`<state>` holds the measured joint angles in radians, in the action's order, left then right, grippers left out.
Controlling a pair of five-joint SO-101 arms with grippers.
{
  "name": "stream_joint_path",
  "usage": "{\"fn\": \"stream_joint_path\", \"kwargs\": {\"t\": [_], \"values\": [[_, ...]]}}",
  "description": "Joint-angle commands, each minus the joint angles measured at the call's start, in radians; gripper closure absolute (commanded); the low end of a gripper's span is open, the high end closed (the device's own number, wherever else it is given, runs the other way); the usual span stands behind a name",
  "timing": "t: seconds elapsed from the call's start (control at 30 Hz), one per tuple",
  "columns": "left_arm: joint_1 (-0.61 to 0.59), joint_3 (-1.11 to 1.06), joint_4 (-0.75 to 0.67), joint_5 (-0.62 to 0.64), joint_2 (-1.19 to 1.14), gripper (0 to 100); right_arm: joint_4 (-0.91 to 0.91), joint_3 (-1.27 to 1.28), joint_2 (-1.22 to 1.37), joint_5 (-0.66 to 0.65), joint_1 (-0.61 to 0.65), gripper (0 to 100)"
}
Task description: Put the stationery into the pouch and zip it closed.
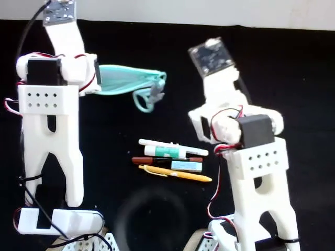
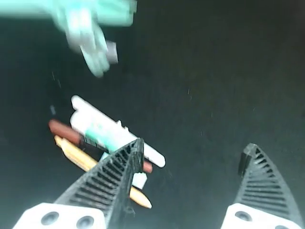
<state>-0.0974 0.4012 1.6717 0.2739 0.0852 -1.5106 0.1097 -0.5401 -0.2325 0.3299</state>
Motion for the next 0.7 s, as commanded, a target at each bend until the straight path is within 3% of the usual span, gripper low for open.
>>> {"fn": "stream_joint_path", "kwargs": {"t": [0.0, 0.17, 0.37, 0.57, 0.67], "values": [[-0.013, 0.044, -0.021, 0.015, 0.027, 99, 0.025, 0.113, -0.065, -0.094, 0.007, 68.5], [-0.071, 0.042, -0.057, 0.018, 0.027, 99, 0.085, 0.414, -0.216, -0.19, 0.097, 68.5], [-0.147, 0.038, -0.06, 0.011, 0.027, 99, 0.323, 0.831, -0.308, -0.259, 0.171, 72.6], [-0.153, 0.038, -0.055, 0.005, 0.027, 99, 0.466, 0.917, -0.306, -0.265, 0.274, 73.6], [-0.153, 0.038, -0.054, -0.028, 0.027, 99, 0.503, 0.915, -0.303, -0.336, 0.311, 73.6]]}}
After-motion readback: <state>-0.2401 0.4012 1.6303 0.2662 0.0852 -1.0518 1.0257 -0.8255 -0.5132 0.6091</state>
